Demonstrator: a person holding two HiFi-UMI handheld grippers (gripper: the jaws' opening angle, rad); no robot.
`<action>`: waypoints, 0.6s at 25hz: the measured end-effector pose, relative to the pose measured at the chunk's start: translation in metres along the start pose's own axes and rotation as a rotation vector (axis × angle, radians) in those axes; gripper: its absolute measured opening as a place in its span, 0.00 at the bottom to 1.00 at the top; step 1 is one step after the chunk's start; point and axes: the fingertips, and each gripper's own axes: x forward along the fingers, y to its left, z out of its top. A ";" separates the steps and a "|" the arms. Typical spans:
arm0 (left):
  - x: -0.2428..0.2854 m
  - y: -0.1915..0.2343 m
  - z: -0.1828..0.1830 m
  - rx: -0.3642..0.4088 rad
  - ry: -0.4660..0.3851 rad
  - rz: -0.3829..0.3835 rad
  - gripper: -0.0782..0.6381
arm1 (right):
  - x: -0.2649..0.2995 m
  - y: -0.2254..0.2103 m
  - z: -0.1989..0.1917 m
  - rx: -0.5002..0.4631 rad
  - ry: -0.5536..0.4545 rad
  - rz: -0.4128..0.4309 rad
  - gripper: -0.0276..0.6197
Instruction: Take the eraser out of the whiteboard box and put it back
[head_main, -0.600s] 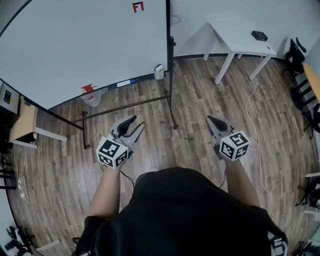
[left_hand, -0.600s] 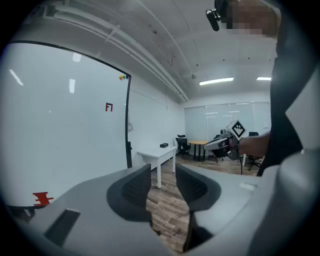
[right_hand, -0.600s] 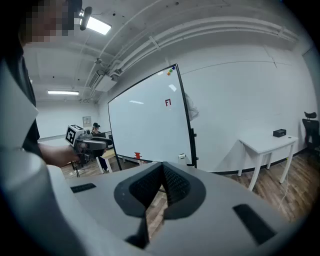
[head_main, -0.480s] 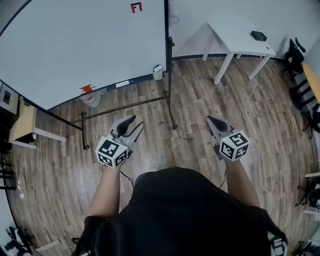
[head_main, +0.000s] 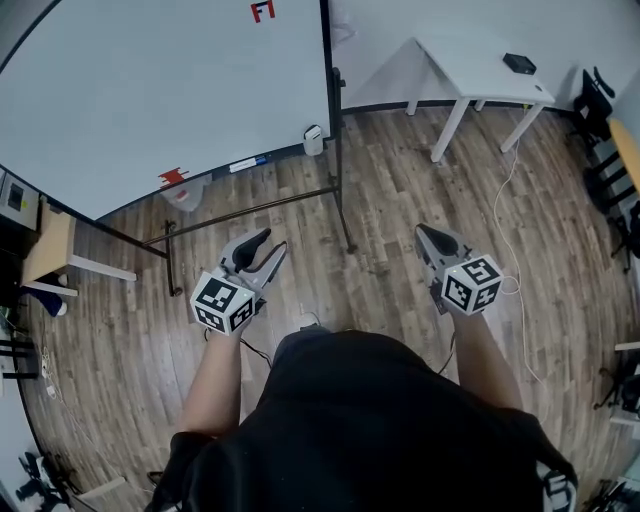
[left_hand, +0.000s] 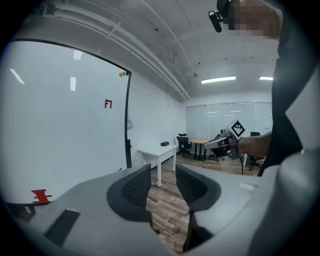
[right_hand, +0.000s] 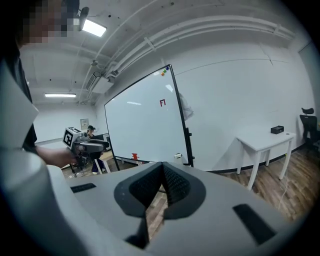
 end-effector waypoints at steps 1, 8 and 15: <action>0.000 0.001 0.000 -0.002 0.000 0.003 0.34 | 0.001 0.000 0.000 0.001 -0.002 0.004 0.04; 0.010 0.008 -0.005 0.003 0.020 -0.013 0.34 | 0.012 0.002 -0.012 0.036 -0.001 0.031 0.04; 0.023 0.025 -0.005 -0.003 0.016 -0.022 0.34 | 0.018 -0.012 -0.002 0.034 -0.002 -0.013 0.04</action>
